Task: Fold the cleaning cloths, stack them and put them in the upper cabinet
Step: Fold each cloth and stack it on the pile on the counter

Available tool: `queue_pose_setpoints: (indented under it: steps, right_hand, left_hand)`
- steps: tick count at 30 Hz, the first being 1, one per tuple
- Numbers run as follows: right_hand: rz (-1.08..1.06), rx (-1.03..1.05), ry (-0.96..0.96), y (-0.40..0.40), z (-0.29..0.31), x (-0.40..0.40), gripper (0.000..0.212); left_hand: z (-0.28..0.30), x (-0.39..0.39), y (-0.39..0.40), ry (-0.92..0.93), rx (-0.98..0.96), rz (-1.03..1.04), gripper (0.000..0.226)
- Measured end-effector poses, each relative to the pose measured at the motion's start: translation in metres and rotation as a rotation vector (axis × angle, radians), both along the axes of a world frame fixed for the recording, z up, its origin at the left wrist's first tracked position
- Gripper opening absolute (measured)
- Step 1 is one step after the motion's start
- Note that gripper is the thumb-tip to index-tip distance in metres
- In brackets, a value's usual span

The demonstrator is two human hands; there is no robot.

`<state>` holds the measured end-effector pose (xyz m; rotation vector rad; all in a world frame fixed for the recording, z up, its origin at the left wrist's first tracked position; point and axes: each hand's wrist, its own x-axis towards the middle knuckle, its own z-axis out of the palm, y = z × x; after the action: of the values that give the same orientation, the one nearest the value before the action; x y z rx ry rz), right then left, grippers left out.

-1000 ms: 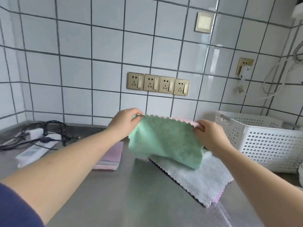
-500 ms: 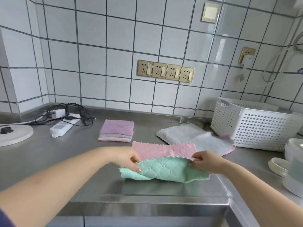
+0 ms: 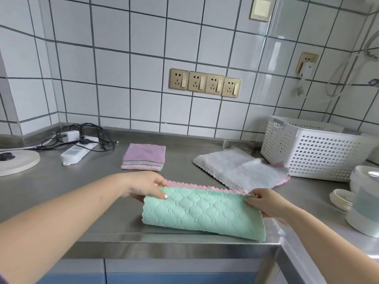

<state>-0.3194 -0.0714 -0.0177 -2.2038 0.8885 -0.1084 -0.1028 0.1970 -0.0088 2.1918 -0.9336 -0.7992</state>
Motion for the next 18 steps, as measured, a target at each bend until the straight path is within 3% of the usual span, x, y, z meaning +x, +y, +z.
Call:
queue_pose_setpoints:
  steps: [7,18]
  right_hand:
    - [-0.083,-0.338,-0.035,-0.011,-0.014,0.021,0.025]
    - [-0.119,-0.386,-0.001,-0.025,-0.024,0.042,0.019]
  left_hand:
    - [-0.023,0.021,-0.020,-0.100,-0.225,0.277,0.030]
    - [-0.043,0.041,-0.040,-0.331,-0.233,0.352,0.047]
